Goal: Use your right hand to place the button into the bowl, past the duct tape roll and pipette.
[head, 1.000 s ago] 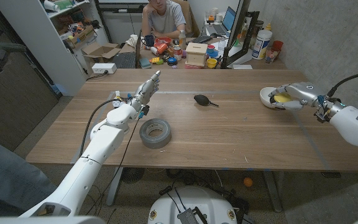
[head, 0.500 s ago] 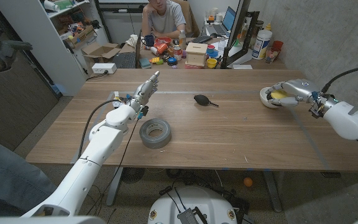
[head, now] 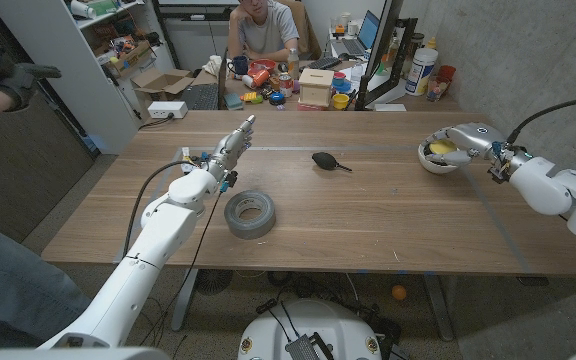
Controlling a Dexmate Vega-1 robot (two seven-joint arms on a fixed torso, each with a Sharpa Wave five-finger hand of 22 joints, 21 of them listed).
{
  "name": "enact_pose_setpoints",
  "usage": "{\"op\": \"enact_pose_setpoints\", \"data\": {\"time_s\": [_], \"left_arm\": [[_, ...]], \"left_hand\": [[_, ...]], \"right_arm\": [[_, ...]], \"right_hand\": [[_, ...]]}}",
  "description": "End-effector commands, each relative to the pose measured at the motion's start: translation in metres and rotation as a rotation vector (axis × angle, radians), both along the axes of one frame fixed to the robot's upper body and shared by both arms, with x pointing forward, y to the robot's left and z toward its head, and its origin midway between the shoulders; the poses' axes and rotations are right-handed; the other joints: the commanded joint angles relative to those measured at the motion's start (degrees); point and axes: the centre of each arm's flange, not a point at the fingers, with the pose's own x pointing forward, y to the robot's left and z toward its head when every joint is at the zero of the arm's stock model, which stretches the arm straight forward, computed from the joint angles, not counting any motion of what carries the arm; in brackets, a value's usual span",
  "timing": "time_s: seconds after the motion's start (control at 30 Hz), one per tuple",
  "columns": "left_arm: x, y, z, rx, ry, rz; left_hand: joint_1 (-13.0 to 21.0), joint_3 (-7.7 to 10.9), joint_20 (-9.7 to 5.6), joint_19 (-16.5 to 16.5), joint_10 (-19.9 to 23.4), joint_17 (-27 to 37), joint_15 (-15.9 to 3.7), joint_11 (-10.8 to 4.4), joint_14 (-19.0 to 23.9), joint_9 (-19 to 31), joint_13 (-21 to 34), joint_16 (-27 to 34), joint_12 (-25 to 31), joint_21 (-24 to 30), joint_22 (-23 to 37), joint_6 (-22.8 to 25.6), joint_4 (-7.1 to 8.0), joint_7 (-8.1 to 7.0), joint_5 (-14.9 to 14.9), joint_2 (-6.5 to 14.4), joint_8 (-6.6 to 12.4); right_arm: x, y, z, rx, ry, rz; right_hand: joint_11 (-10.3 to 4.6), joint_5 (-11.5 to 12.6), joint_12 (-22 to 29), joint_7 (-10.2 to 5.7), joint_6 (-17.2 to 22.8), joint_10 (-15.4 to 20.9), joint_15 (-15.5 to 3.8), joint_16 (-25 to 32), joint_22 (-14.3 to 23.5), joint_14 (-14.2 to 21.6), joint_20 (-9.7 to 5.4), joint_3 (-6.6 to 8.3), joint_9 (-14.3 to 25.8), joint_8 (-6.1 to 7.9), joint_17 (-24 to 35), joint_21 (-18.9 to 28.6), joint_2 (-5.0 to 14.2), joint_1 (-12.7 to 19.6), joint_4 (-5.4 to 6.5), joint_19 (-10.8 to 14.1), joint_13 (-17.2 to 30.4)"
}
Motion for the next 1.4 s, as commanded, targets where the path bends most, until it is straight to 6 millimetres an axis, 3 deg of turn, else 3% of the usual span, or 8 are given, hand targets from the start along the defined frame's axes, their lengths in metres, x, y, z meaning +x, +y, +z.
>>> {"op": "enact_pose_setpoints", "data": {"time_s": [0.03,0.57,1.4], "left_arm": [[-0.007,0.002,0.000,0.000,-0.004,0.015],[-0.007,0.002,-0.004,-0.002,0.000,0.020],[-0.012,0.012,-0.006,-0.011,0.011,0.059]], "left_hand": [[0.3,-0.31,-0.29,-0.2,-0.2,0.2,-0.04,-0.05,-0.4,0.3,0.2,0.2,0.3,0.2,0.2,0.3,-0.06,0.20,-0.1,0.3,-0.04],[0.3,-0.41,-0.33,-0.2,-0.2,0.2,-0.03,-0.12,-0.4,0.3,0.2,0.2,0.3,0.2,0.2,0.3,-0.08,0.13,-0.2,0.3,-0.03],[0.4,-0.57,-0.30,-0.2,-0.2,0.2,-0.02,-0.13,-0.4,0.3,0.2,0.2,0.3,0.2,0.2,0.3,-0.10,0.17,-0.2,0.4,-0.05]], "right_arm": [[0.017,-0.002,0.007,-0.002,-0.002,-0.007],[0.034,-0.014,0.018,0.031,-0.003,-0.051],[0.074,-0.024,0.016,0.094,0.023,-0.092]], "right_hand": [[-0.08,0.3,0.2,-0.01,0.3,0.6,-4.40,0.2,0.3,1.7,-2.46,0.41,0.1,0.04,0.3,0.0,5.71,5.0,0.30,1.0,0.3],[-0.13,0.4,0.1,-0.04,0.6,0.7,-4.61,0.1,0.3,1.9,-2.34,0.47,0.1,-0.04,0.3,-0.1,5.89,5.0,0.28,1.0,0.3],[-0.35,0.5,-0.2,-0.19,0.8,0.9,-5.00,0.0,0.3,2.2,-2.41,0.81,0.2,-0.28,0.4,-0.2,6.55,5.4,0.06,0.9,0.3]]}}
